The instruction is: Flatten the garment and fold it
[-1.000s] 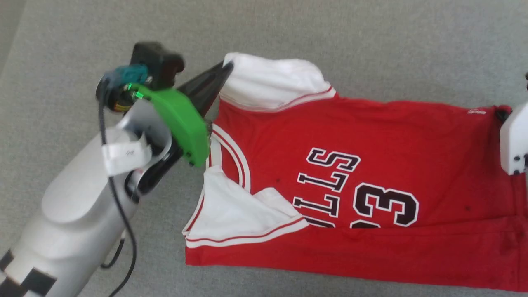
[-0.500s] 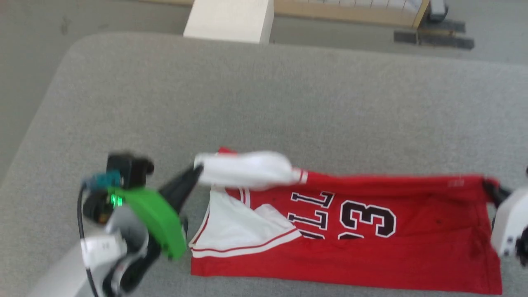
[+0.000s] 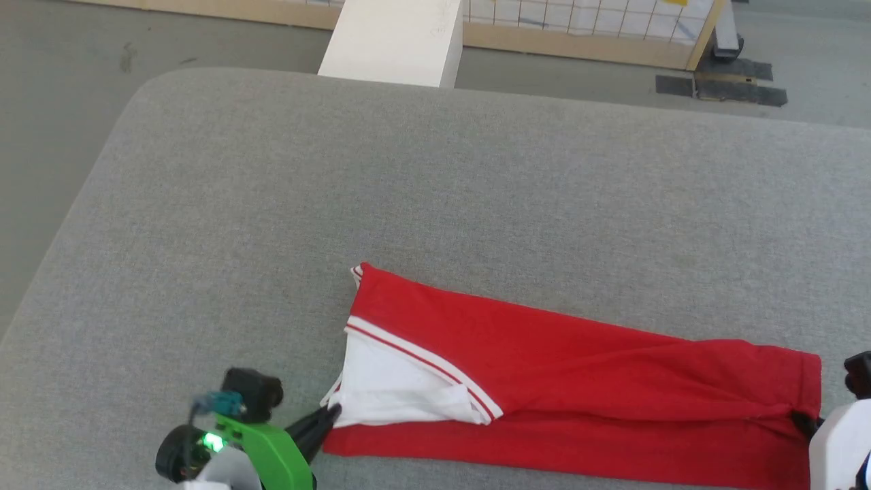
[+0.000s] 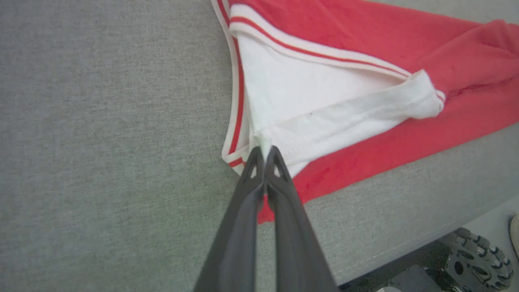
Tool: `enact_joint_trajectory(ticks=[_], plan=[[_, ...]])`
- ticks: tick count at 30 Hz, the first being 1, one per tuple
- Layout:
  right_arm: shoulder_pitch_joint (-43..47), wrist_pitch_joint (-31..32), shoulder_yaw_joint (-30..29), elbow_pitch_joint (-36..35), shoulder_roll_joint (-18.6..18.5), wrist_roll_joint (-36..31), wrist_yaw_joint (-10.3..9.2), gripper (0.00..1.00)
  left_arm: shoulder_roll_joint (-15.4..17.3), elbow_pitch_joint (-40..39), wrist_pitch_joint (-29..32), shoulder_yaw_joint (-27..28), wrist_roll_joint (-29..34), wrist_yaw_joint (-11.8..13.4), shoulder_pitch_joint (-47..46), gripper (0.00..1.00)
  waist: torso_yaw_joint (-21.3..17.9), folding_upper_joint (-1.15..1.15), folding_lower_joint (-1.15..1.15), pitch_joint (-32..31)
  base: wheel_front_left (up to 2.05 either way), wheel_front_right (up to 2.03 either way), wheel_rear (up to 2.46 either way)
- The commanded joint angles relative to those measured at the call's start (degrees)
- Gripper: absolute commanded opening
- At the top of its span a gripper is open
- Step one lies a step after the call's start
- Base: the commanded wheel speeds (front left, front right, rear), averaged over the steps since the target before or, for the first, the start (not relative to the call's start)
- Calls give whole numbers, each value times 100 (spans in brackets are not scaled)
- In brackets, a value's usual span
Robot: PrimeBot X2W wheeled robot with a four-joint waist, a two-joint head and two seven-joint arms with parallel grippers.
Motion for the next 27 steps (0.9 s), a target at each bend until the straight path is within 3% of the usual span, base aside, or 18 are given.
enact_joint_trajectory(ticks=[1, 2, 3, 4, 9, 12, 17, 21, 22, 27], plan=[[56, 35, 54, 44, -53, -65, -8, 0, -75, 159, -87, -65, 170, -52, -68, 0, 5, 0, 0, 68, 0, 0, 0], [51, 54, 74, 87, -71, -90, -8, 0, -120, 261, -131, -111, 240, -81, -103, 0, 6, 0, 0, 82, 0, 0, 0], [38, 38, 132, 106, -113, -134, -8, 29, -171, 384, -202, -159, 340, -103, -150, 71, 8, 0, 0, 97, 0, 0, 0], [7, 15, 133, 130, -107, -121, -8, 100, -220, 497, -288, -196, 438, -118, -197, 100, 6, 0, 0, 107, 0, 0, 0], [-159, 60, 93, -48, -66, 130, -8, 100, -391, 793, -765, -129, 548, -195, -303, 100, -32, 0, 0, -6, 0, 0, 0], [-220, 278, -169, -375, 157, 472, -8, 100, -428, 798, -1167, 71, 484, -196, -294, 100, -69, 0, 0, -155, 0, 0, 0], [-166, 520, -598, -982, 423, 428, -8, 100, -523, 582, -1903, 709, 279, 104, -158, 100, -104, 0, 0, -383, 0, 0, 0], [-35, 522, -982, -1094, 864, 151, -8, 100, -757, 285, -2099, 1452, 325, 378, 126, 100, -82, 0, 0, -474, 0, 0, 0], [-1, 496, -1112, -1058, 1030, 26, -8, 100, -948, 84, -2105, 1896, 451, 464, 240, 100, -68, 0, 0, -485, 0, 0, 0], [-43, 332, -1604, -873, 1697, -375, -8, 100, -1690, -531, -2109, 3221, 1257, 402, 920, 100, -17, 0, 0, -500, 0, 0, 0]])
